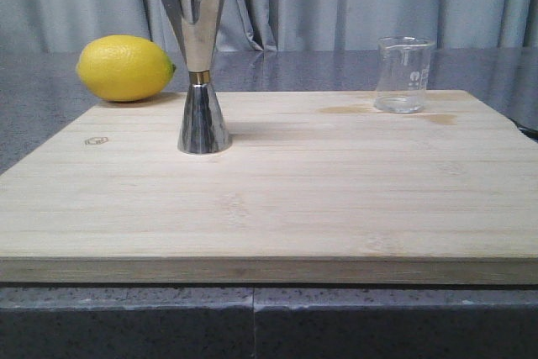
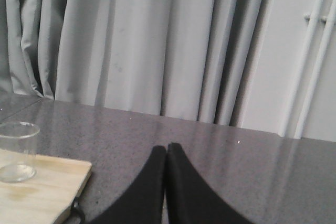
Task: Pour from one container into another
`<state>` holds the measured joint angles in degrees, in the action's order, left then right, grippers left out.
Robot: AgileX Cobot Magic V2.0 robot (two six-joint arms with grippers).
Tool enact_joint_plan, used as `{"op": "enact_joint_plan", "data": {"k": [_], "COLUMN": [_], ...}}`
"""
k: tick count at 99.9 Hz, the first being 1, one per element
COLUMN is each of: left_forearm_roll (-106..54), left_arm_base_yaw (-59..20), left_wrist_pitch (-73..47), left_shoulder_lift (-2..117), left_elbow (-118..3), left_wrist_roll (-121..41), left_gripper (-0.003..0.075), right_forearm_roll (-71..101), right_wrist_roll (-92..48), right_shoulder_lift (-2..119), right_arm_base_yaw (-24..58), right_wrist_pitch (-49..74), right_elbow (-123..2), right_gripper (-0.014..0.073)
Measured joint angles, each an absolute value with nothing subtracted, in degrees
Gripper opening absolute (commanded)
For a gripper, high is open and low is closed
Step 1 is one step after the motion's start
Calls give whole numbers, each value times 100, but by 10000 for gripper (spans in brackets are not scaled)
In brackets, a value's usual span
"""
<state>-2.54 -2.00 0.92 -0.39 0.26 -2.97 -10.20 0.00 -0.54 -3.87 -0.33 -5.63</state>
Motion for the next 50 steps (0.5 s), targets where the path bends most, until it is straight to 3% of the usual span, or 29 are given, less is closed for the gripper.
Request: {"op": "enact_joint_plan", "data": {"k": [50], "left_forearm_roll": [-254], "left_arm_base_yaw": [-200], "left_wrist_pitch": [88], "left_shoulder_lift": [-39], "left_elbow": [26], "left_wrist_roll": [-297], "left_gripper": [-19], "right_forearm_roll": [-701], "right_wrist_roll": [-31], "right_shoulder_lift": [-54], "right_arm_base_yaw": [-181], "right_wrist_pitch": [-176], "right_elbow": [57], "right_gripper": [-57]}}
